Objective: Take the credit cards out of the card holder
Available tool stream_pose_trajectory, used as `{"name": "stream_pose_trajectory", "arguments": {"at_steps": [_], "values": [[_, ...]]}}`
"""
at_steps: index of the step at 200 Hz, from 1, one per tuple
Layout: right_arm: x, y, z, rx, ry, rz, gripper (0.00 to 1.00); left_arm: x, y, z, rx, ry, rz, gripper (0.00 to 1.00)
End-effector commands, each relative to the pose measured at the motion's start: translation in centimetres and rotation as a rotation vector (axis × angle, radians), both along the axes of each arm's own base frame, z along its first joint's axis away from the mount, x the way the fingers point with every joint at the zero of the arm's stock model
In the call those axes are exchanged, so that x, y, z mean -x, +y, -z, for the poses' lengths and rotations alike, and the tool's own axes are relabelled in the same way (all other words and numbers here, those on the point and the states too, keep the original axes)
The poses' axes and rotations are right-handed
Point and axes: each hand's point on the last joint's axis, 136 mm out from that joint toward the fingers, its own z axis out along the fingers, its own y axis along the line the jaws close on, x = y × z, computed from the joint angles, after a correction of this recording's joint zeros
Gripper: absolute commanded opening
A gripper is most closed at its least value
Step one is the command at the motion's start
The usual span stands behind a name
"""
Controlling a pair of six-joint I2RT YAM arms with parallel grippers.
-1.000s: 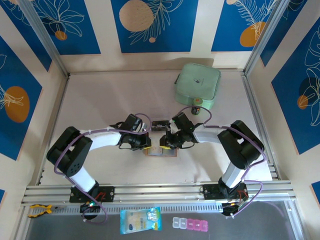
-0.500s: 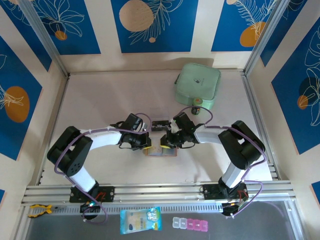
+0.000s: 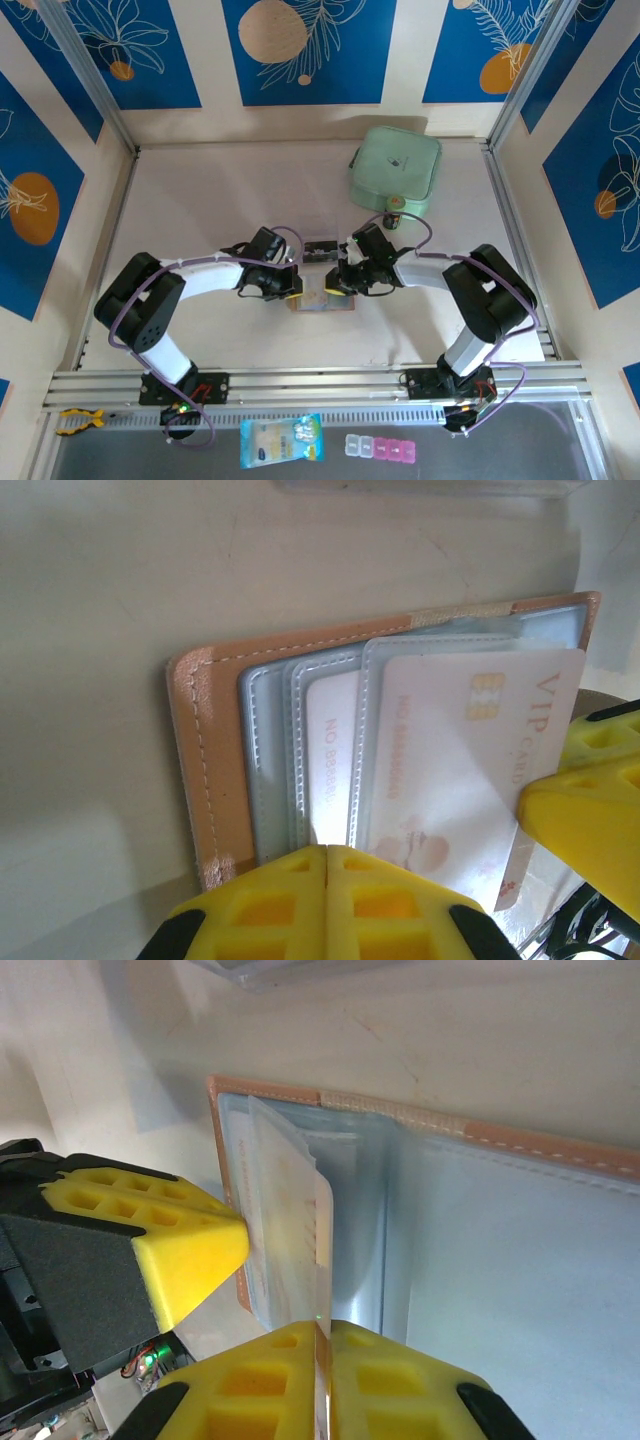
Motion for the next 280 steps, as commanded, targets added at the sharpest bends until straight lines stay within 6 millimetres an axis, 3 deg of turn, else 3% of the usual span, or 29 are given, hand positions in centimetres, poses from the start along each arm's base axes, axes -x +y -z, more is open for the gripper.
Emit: {"name": "stream_pose_trajectory", "arguments": {"at_steps": [1,96,144,163,207,280], "values": [[0.5,-0.7,-0.2,0.007,0.000,-0.002,0.10,0.7,0.8,1.1,-0.060,0.035,0.007,0.00],[1.0,1.3,0.1,-0.055,0.022,-0.057,0.11,-0.2,-1.1,-1.7,0.023,-0.014,0.020,0.00],[1.0,1.2,0.3,-0.050,0.025,-0.052,0.12,0.1,-1.3,-0.5,0.014,0.009,0.028,0.00],[1.0,1.0,0.3,-0.044,0.024,-0.043,0.17,0.4,-0.8,0.3,-0.018,0.034,0.026,0.00],[0.9,1.1,-0.2,-0.068,0.011,-0.040,0.17,1.1,0.2,1.2,-0.075,0.055,0.032,0.00],[0.9,1.1,0.1,-0.078,0.017,-0.031,0.08,1.2,0.4,1.7,-0.090,0.066,0.035,0.00]]}}
